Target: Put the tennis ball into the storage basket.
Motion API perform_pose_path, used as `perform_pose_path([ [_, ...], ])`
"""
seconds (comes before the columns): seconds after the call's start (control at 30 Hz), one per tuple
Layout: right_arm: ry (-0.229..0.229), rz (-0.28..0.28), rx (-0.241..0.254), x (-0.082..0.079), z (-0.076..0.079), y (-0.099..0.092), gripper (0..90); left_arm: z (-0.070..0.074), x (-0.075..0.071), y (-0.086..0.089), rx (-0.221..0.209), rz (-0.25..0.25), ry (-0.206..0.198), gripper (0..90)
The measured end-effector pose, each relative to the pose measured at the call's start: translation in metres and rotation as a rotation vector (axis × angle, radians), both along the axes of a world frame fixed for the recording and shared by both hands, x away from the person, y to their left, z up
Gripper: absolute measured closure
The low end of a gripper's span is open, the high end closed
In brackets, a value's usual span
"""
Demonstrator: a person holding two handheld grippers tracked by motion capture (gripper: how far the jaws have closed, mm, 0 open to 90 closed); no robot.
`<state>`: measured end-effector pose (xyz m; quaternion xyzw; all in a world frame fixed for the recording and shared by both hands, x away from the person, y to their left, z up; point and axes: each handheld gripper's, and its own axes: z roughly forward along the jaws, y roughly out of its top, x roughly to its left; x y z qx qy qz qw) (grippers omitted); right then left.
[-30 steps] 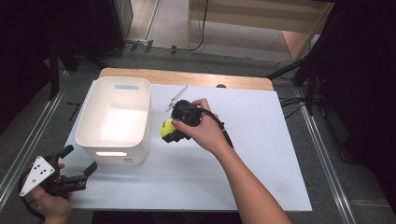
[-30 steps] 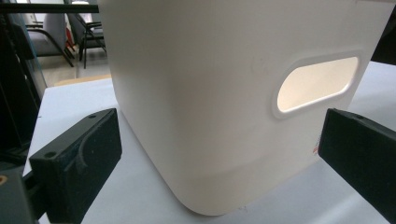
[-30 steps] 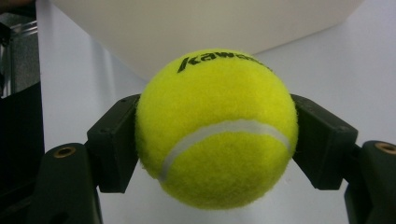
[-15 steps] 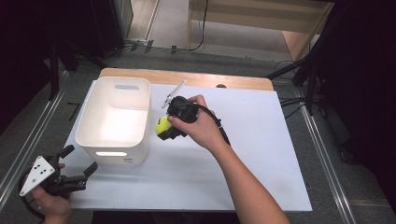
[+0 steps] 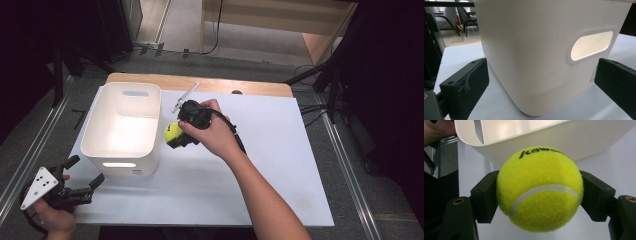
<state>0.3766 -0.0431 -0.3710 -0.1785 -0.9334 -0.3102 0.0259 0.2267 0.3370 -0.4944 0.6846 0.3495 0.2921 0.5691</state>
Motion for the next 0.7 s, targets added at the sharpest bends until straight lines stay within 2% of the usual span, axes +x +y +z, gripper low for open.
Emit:
perform_pose_path([
  [0.07,-0.004,0.005,0.011,0.001,0.001,0.001,23.5,0.0,0.0,0.0,0.0,0.0,0.0,0.0],
  [0.2,0.005,0.008,-0.006,0.001,0.004,0.005,23.5,0.0,0.001,0.0,0.002,-0.003,0.0,0.0],
  [0.3,-0.001,0.016,0.012,0.001,0.007,0.006,23.5,0.0,0.0,0.0,-0.005,0.0,0.001,0.0],
  [0.37,0.001,0.02,0.007,0.002,0.008,0.006,23.5,0.0,0.001,0.0,-0.007,0.003,0.002,0.0],
  [0.47,0.0,0.011,0.0,0.002,0.009,0.005,23.5,0.0,0.0,0.0,-0.002,-0.002,0.001,0.0],
  [0.7,-0.003,0.001,0.023,0.003,0.014,0.001,23.5,0.0,0.0,0.0,-0.001,0.0,0.002,0.0],
])
